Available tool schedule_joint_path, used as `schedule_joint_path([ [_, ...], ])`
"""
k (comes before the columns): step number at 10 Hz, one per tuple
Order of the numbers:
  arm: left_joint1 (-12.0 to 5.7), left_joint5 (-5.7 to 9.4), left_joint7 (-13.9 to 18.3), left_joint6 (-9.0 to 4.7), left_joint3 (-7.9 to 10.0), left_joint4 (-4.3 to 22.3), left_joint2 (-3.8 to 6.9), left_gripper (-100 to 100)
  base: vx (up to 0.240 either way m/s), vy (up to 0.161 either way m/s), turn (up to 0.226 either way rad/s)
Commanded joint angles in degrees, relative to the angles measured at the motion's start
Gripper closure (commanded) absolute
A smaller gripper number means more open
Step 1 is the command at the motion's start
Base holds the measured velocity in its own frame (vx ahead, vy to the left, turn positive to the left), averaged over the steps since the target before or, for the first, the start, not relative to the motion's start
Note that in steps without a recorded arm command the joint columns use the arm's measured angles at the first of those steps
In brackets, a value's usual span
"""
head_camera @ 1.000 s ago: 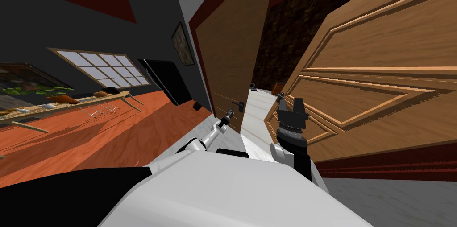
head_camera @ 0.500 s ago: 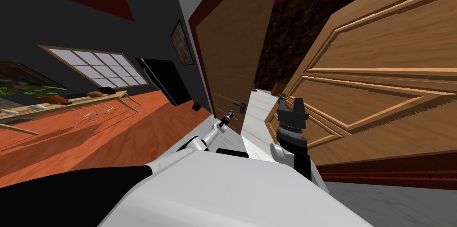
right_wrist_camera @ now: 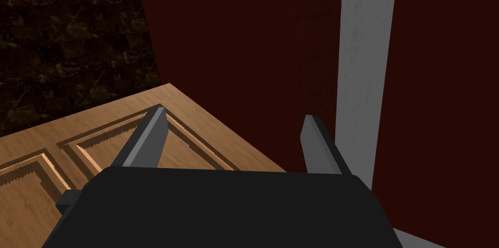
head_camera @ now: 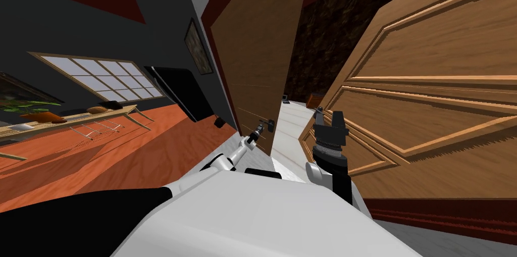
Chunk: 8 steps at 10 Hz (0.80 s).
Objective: Push the door open
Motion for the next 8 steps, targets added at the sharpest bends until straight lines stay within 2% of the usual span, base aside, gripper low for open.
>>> schedule_joint_path([
  [1,-0.08,0.07,-0.18,-0.02,0.27,0.2,-0.3,-100,0.184,-0.099,-0.026],
  [3,-0.13,0.15,-0.37,-0.02,0.56,0.37,-1.11,-100,0.171,-0.084,-0.022],
  [4,-0.13,0.12,-0.31,-0.05,0.47,0.37,-0.86,-100,0.071,-0.038,0.001],
  [5,-0.13,0.12,-0.31,-0.05,0.47,0.37,-0.86,100,-0.008,0.004,0.003],
  [8,-0.13,0.12,-0.31,-0.05,0.47,0.37,-0.86,100,-0.01,0.008,-0.009],
])
